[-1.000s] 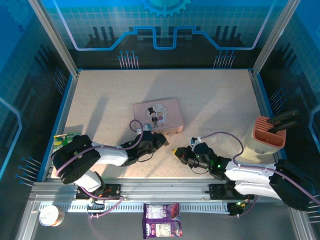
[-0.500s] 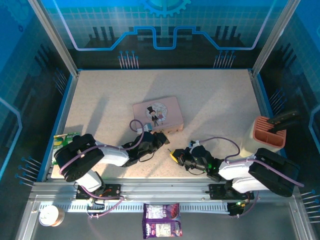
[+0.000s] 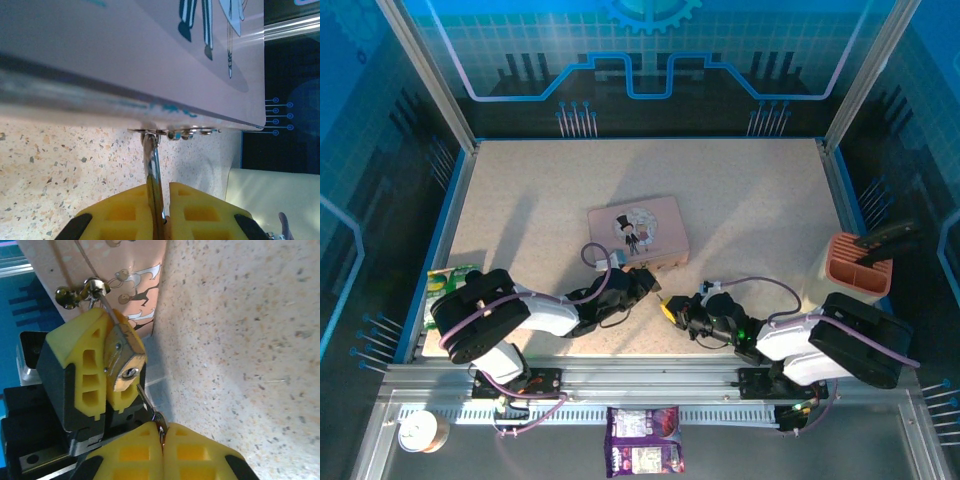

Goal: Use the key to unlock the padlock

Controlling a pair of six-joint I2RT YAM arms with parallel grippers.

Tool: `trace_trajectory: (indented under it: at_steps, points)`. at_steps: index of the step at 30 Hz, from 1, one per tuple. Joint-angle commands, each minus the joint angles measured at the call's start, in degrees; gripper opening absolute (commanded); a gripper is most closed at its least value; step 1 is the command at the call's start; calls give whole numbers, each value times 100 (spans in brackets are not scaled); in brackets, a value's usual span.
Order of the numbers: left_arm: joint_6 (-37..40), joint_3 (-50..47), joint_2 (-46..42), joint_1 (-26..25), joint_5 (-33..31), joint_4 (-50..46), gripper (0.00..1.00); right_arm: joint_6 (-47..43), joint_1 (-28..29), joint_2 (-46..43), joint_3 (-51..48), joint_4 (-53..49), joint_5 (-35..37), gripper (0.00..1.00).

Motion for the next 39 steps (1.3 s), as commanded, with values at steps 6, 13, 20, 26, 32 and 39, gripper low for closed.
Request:
trace_trajectory:
  at_steps: [6, 13, 20, 26, 32, 39]
  points:
    - [-584, -56, -84, -130, 102, 710, 0, 242, 93, 589, -99, 967, 171, 0]
    - [-563, -118, -163, -145, -4, 647, 0, 400, 198, 1336, -121, 1899, 276, 0]
    - [-515, -255, -351, -144, -231, 475, 0, 463, 305, 1805, -250, 2672, 508, 0]
    - [-436, -272, -494, -144, -346, 232, 0, 385, 313, 1393, -281, 2299, 547, 0]
    - [-395, -199, -428, -144, -295, 274, 0, 315, 314, 1065, -139, 1754, 382, 0]
    - [-417, -181, -355, -164, -263, 322, 0, 446, 396, 1824, -174, 2752, 402, 0]
